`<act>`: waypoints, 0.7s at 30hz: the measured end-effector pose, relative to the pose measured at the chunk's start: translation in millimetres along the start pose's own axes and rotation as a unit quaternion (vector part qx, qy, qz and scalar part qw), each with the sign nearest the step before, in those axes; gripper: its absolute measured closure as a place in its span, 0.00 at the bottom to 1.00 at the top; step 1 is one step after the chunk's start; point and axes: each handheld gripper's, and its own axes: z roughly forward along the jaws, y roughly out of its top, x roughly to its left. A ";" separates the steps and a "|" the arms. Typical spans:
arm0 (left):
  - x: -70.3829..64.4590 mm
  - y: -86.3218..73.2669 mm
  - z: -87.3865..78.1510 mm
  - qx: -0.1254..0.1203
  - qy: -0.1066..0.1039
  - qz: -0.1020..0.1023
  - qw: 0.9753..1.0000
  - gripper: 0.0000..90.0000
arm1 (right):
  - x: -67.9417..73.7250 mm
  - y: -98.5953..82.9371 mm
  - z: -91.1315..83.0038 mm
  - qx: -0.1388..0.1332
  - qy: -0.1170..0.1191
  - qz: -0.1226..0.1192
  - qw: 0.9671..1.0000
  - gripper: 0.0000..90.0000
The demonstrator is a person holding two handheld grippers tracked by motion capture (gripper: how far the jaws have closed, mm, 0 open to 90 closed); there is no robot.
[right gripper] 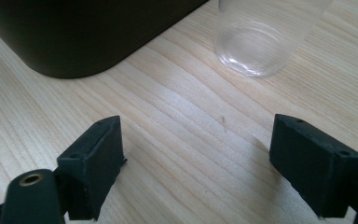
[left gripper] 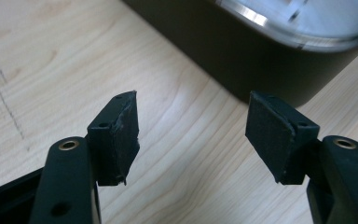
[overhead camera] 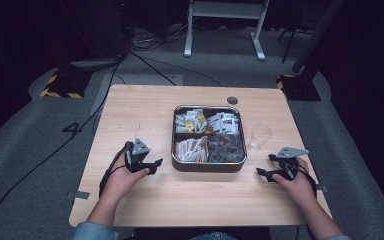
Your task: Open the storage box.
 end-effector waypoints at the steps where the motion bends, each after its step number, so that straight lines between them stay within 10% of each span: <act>1: -0.7 2.2 -1.8 -0.008 0.001 -0.001 1.000 0.39 | 0.0 -0.1 0.1 -0.001 0.001 0.000 1.000 0.19; 7: -1.4 18.1 -14.3 -0.035 0.020 0.001 0.999 0.35 | -0.1 0.6 0.5 0.000 0.000 0.001 1.000 0.19; 21: -4.9 44.5 -24.5 -0.083 -0.031 -0.006 0.996 0.39 | 0.0 0.6 0.6 0.000 0.000 0.000 1.000 0.19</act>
